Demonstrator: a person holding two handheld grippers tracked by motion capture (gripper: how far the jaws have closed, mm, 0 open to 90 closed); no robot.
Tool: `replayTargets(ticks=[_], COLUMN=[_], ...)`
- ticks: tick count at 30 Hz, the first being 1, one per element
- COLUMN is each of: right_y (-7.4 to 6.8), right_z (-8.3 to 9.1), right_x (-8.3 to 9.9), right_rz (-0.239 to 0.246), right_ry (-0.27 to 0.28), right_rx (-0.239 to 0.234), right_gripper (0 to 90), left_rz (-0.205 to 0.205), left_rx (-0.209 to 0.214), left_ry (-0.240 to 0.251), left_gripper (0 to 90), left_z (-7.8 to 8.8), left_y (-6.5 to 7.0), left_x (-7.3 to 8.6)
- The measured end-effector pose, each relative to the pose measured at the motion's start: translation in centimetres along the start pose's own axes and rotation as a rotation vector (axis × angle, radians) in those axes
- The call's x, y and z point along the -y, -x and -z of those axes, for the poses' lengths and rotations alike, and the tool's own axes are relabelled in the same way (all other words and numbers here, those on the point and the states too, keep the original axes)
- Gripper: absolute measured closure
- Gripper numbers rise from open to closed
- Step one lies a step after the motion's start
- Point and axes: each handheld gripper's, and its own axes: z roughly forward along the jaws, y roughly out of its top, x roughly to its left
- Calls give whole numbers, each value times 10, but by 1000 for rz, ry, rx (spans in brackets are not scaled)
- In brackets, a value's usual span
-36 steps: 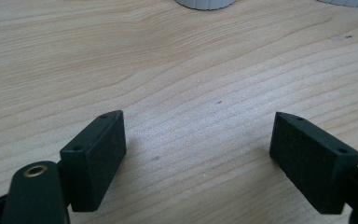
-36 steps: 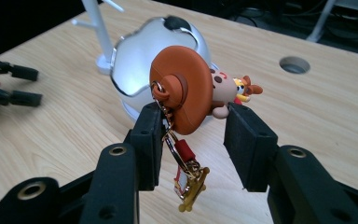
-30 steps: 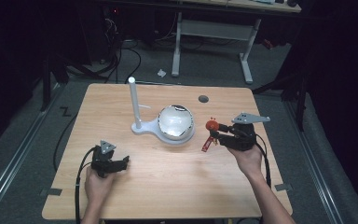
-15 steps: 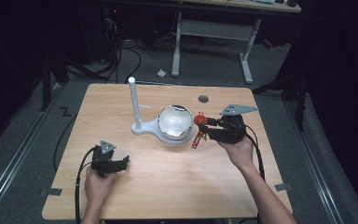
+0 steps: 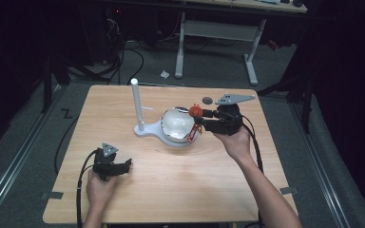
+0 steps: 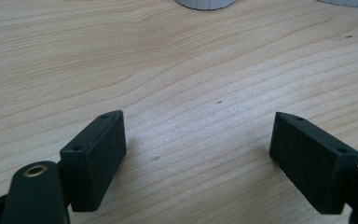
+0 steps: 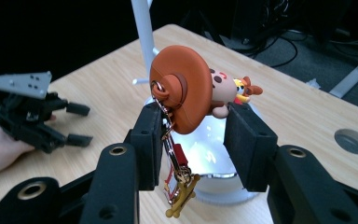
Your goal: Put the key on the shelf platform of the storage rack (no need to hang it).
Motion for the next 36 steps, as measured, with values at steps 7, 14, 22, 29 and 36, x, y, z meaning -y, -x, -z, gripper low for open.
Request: replayTargets(ticks=[7, 14, 22, 29, 36], right_y=[6, 11, 14, 16, 16], right_z=[-11, -30, -49, -61, -69], right_x=[-9, -15, -16, -9, -5], right_rz=[-20, -37, -46, -68, -71], right_ry=[2, -20, -43, -63, -66], right_rx=[5, 18, 27, 38, 56], right_gripper=[583, 582, 581, 580, 579], left_rz=[0, 0, 0, -1, -1], left_rx=[0, 0, 0, -1, -1], left_ry=[0, -1, -1, -1, -1], left_gripper=[188, 188, 188, 188, 187], left_z=[0, 0, 0, 0, 0], left_y=[0, 0, 0, 0, 0], left_x=[0, 0, 0, 0, 0])
